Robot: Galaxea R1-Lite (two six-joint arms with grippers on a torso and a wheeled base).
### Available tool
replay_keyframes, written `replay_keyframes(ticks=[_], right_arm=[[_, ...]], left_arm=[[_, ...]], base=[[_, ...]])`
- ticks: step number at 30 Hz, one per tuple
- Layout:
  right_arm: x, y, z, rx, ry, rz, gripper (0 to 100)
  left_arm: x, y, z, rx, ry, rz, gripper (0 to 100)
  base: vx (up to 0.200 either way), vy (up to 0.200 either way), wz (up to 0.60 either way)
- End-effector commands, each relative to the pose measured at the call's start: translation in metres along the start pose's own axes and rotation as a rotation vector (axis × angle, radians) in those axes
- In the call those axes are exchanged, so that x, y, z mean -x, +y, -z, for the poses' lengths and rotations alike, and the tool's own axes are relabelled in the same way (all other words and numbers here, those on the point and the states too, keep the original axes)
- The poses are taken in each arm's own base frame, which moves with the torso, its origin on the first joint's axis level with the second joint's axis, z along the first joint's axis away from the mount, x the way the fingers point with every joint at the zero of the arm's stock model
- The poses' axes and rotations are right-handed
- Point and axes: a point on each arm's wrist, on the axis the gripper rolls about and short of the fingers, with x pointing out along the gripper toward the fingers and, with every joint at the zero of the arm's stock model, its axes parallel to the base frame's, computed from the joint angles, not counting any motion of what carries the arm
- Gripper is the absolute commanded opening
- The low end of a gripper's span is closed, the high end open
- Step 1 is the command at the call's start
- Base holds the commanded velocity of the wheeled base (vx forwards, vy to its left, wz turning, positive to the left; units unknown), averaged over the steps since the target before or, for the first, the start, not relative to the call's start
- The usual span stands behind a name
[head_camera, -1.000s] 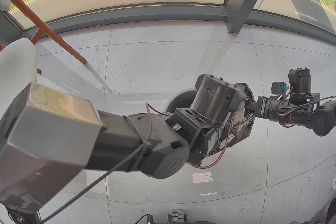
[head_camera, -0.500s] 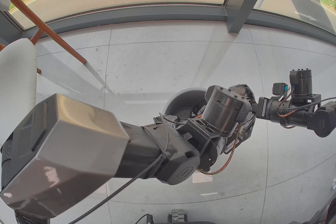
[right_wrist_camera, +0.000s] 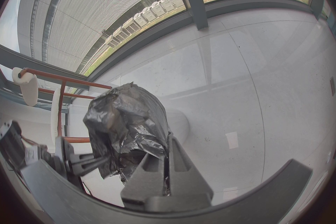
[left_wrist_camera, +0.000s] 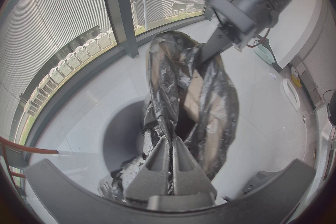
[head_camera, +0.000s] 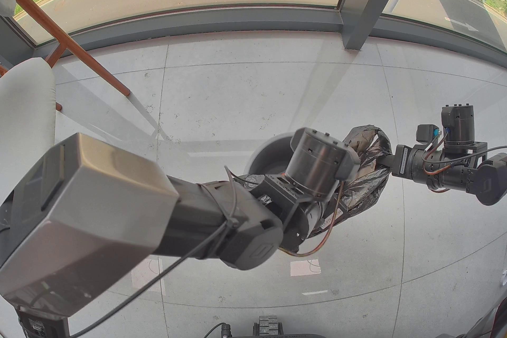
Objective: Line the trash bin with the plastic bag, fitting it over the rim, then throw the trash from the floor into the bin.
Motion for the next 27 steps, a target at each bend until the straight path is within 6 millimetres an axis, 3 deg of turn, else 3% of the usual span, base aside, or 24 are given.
replay_keyframes(ticks=[1,7,11,17,22,23,27], right_arm=[[0.005,0.002,0.007,0.023,-0.012,-0.105,0],[-0.002,0.003,0.001,0.084,-0.092,-0.201,0],[-0.003,0.002,-0.001,0.107,-0.091,-0.231,0],[-0.003,-0.01,-0.007,0.173,-0.11,-0.213,0],[-0.008,-0.023,-0.011,0.172,-0.116,-0.18,0],[-0.01,-0.026,-0.013,0.17,-0.12,-0.172,100],[-0.009,-0.029,-0.013,0.163,-0.119,-0.167,100]], left_arm=[[-0.002,0.043,-0.017,0.005,-0.04,-0.063,0],[0.008,0.077,-0.057,0.032,-0.091,-0.096,0],[0.008,0.092,-0.065,0.03,-0.061,-0.102,0],[-0.009,0.101,-0.043,-0.032,0.031,-0.08,0],[-0.015,0.1,-0.039,-0.039,0.036,-0.069,0],[-0.018,0.099,-0.037,-0.04,0.04,-0.067,0],[-0.021,0.097,-0.035,-0.041,0.047,-0.065,0]], base=[[0.0,0.0,0.0],[0.0,0.0,0.0],[0.0,0.0,0.0],[0.0,0.0,0.0],[0.0,0.0,0.0],[0.0,0.0,0.0],[0.0,0.0,0.0]])
